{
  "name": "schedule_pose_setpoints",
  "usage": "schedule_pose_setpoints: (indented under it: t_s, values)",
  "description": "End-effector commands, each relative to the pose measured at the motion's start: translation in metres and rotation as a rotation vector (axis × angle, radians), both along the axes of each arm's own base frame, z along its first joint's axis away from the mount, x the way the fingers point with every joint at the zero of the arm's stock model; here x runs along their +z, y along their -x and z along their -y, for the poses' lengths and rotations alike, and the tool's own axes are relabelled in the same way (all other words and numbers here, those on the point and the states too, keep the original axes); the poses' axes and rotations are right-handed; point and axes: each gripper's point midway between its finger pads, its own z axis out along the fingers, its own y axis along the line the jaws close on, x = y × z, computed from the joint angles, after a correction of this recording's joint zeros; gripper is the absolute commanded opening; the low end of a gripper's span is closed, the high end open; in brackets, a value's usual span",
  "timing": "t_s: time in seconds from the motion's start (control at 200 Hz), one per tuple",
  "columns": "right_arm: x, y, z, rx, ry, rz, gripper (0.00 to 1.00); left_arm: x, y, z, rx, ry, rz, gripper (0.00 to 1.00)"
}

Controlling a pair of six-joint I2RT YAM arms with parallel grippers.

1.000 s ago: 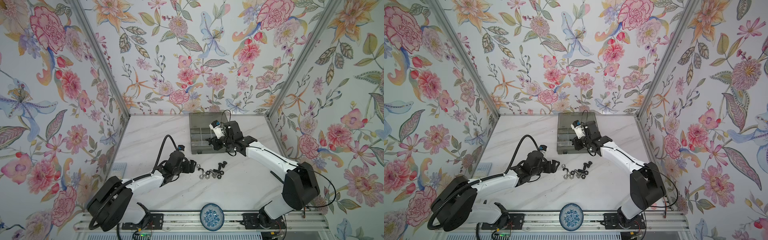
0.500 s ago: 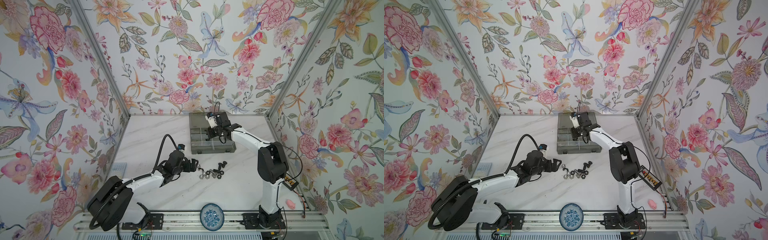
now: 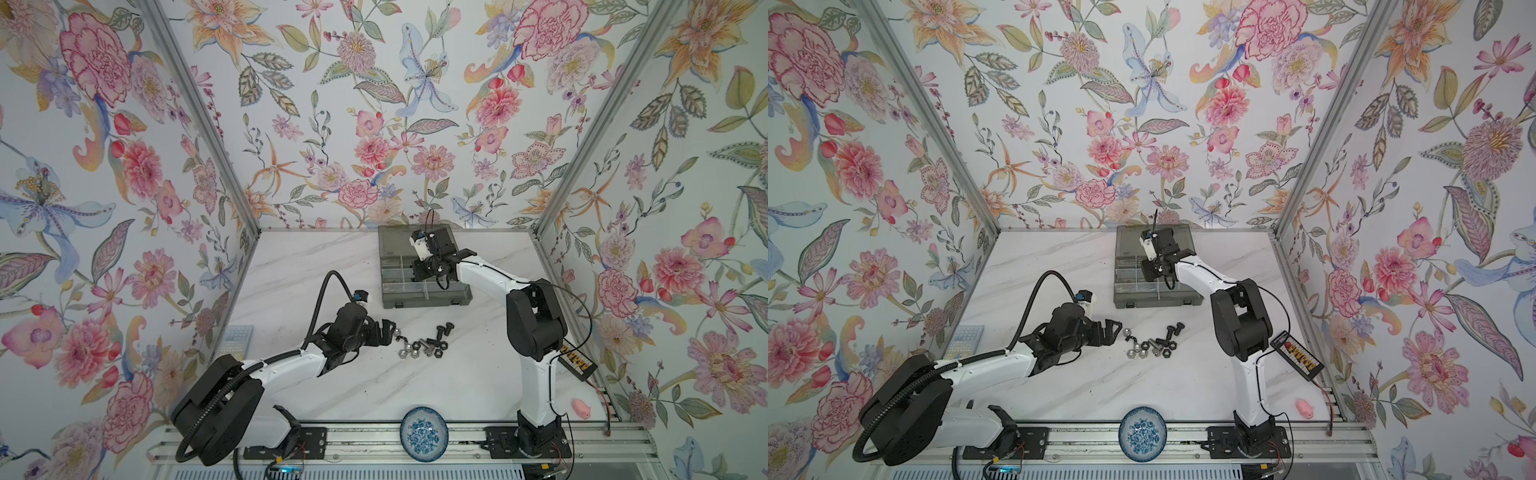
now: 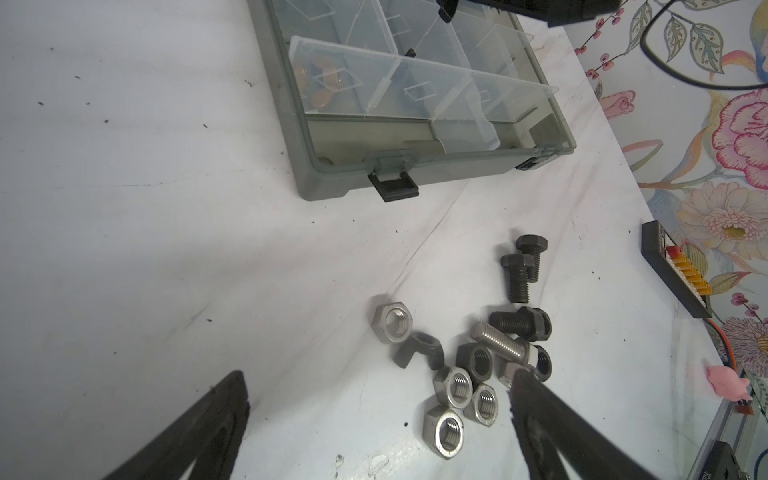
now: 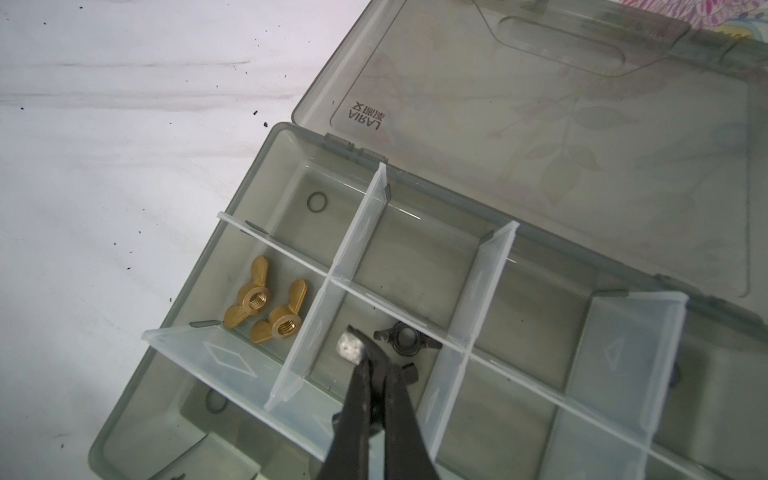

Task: Sort the screws and nuts into containers
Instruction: 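Open the right gripper to drop the black wing nut into the compartment, then return the right gripper to the pile and grasp another black wing nut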

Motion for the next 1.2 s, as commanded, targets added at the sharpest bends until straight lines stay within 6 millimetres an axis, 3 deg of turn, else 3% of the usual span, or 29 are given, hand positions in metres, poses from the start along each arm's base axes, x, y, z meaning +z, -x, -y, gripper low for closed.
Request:
schedule_pose_setpoints:
  t_s: [0.0,0.28,0.455,0.555,0.741,0.961,1.196]
  values:
    - [-0.004,-0.006,0.001,-0.007,0.018,-0.001,0.00,-0.003,-0.002,-0.009,0.029,-0.011,-0.002,0.99]
    - [-0.012,-0.006,-0.002,-0.004,0.015,-0.019,0.03,-0.004,-0.001,-0.009,0.027,-0.013,-0.001,0.99]
    - [-0.010,-0.005,-0.003,-0.002,0.008,-0.021,0.14,-0.005,-0.001,-0.009,0.028,-0.016,-0.004,0.99]
    - [-0.003,-0.006,-0.004,-0.001,-0.001,-0.013,0.26,-0.005,-0.001,-0.009,0.027,-0.014,-0.003,0.99]
    - [0.024,0.000,-0.009,0.033,-0.049,0.017,0.34,-0.004,-0.001,-0.010,0.030,-0.014,0.000,0.99]
    - [0.058,0.044,-0.020,0.150,-0.116,0.025,0.41,-0.005,-0.001,-0.015,0.038,-0.019,-0.001,0.99]
    - [0.064,0.110,-0.021,0.240,-0.135,-0.006,0.45,-0.005,0.000,-0.026,0.049,-0.032,-0.004,0.99]
